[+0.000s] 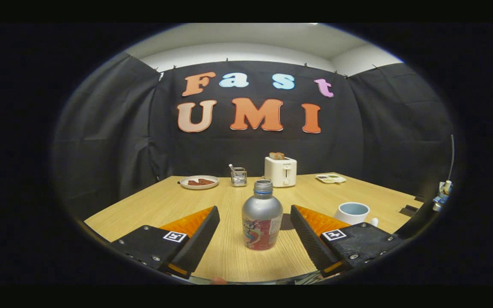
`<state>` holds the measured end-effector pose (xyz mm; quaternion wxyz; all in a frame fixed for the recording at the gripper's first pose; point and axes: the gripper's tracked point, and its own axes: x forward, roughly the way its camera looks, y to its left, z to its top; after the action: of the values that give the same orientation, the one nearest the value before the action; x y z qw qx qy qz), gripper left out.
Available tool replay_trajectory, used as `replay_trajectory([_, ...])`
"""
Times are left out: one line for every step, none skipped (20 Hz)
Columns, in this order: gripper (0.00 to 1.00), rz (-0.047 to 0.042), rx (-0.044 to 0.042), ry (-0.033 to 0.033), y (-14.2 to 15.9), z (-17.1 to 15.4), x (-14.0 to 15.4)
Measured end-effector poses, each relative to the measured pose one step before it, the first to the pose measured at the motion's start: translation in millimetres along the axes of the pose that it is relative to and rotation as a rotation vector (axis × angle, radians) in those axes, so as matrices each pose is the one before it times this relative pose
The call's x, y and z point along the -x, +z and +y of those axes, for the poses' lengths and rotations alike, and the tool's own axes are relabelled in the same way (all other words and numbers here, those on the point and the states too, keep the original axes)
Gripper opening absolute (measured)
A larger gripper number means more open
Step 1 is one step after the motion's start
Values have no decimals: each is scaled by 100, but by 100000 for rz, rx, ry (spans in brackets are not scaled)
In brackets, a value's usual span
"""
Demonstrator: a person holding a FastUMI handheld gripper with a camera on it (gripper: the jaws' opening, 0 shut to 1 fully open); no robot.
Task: Take the bottle from table, then pour the juice into the cup, finally place the bottle on the coaster
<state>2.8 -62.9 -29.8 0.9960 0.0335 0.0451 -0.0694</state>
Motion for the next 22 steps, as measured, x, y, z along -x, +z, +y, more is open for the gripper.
replay_trajectory([99, 1299, 147, -1194, -460, -541, -270])
replay_trajectory([99, 1460, 407, -1066, -512, -425, -169])
replay_trajectory([99, 1430, 261, -971, -514, -358, -225])
replay_trajectory([99, 1429, 92, -580, -463, -208, -230])
replay_trajectory([99, 1111, -13, -435, -424, -164, -333])
replay_trajectory([99, 904, -76, -82, -317, -33, -329])
replay_trajectory([99, 1251, -13, 100, -496, 139, -421])
replay_trajectory([99, 1278, 129, 119, -428, 35, -340])
replay_trajectory([99, 1342, 220, -154, -414, 49, -418])
replay_trajectory([99, 1557, 213, 128, -390, 4, -334])
replay_trajectory([99, 1368, 215, 354, -482, 117, -336])
replay_trajectory([99, 1184, 113, 271, -382, 167, -250])
replay_trajectory([99, 991, 66, 488, -373, 142, -384])
replay_trajectory([99, 589, 17, 461, -288, 206, -237])
replay_trajectory([99, 912, 432, 453, -338, 166, -300])
replay_trajectory([99, 1192, 849, -50, -307, 91, -316])
replay_trajectory([99, 891, 632, -442, -255, -95, -222])
replay_trajectory([99, 699, 82, -25, -128, 44, -199])
replay_trajectory([99, 252, -299, -201, -53, 98, -220])
replay_trajectory([99, -108, -396, -777, 172, -188, -94])
replay_trajectory([99, 16, -88, -263, -94, -3, -188])
replay_trajectory([99, -28, 25, -436, 34, -25, -113])
